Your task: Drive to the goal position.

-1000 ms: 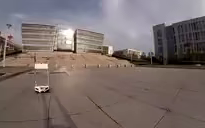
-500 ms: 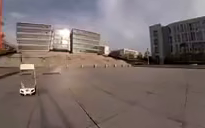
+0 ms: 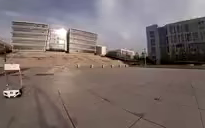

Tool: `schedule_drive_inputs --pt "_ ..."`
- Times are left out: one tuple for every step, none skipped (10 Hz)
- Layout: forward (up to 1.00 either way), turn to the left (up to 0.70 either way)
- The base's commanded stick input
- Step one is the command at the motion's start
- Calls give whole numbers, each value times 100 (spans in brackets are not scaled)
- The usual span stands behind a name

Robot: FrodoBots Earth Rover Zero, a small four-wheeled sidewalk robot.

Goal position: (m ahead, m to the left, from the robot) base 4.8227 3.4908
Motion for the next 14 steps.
schedule_drive_inputs --pt "70 6" --pt "70 14" --pt "70 14" --pt "70 14" --pt "70 14" --pt "70 14" --pt "70 14" --pt "70 14" --pt "70 14" --pt "70 14" --pt "70 14" --pt "70 14" --pt "70 14" --pt "70 14"
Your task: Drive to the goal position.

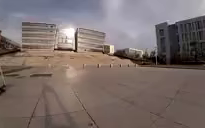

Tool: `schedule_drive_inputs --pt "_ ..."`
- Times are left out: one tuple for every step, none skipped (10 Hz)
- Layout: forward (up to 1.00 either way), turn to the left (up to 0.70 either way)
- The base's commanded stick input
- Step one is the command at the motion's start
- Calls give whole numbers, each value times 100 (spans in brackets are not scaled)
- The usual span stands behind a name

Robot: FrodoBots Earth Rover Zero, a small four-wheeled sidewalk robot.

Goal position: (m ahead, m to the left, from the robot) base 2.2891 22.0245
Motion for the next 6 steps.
schedule_drive_inputs --pt "70 14" --pt "70 14" --pt "70 14" --pt "70 14" --pt "70 14" --pt "70 14"
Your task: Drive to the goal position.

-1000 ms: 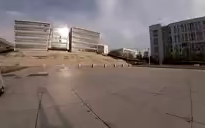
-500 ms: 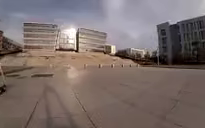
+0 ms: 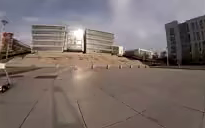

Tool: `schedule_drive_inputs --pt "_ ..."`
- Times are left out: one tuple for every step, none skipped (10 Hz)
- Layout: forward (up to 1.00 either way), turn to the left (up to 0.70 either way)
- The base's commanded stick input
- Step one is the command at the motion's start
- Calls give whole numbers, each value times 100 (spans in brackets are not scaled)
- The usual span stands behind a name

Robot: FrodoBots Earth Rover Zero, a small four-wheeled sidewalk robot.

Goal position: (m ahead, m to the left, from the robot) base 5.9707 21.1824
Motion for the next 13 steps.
schedule_drive_inputs --pt "70 14" --pt "70 14" --pt "70 14" --pt "70 14" --pt "70 14" --pt "70 14" --pt "70 14" --pt "70 14" --pt "70 14" --pt "70 14" --pt "70 14" --pt "70 14" --pt "70 14"
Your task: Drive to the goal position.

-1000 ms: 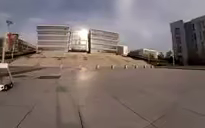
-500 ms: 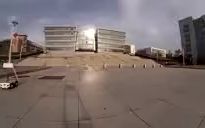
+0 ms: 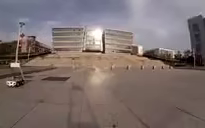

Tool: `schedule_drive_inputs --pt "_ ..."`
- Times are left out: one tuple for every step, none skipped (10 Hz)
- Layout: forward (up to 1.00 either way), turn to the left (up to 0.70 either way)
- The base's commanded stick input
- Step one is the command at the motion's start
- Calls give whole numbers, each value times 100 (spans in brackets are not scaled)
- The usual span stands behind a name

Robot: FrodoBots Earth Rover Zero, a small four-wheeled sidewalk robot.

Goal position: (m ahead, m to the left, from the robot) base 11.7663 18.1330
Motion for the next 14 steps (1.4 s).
schedule_drive_inputs --pt "70 0" --pt "70 0" --pt "70 0" --pt "70 0" --pt "70 0" --pt "70 0" --pt "70 0" --pt "70 0" --pt "70 0" --pt "70 0" --pt "70 0" --pt "70 0" --pt "70 0" --pt "70 0"
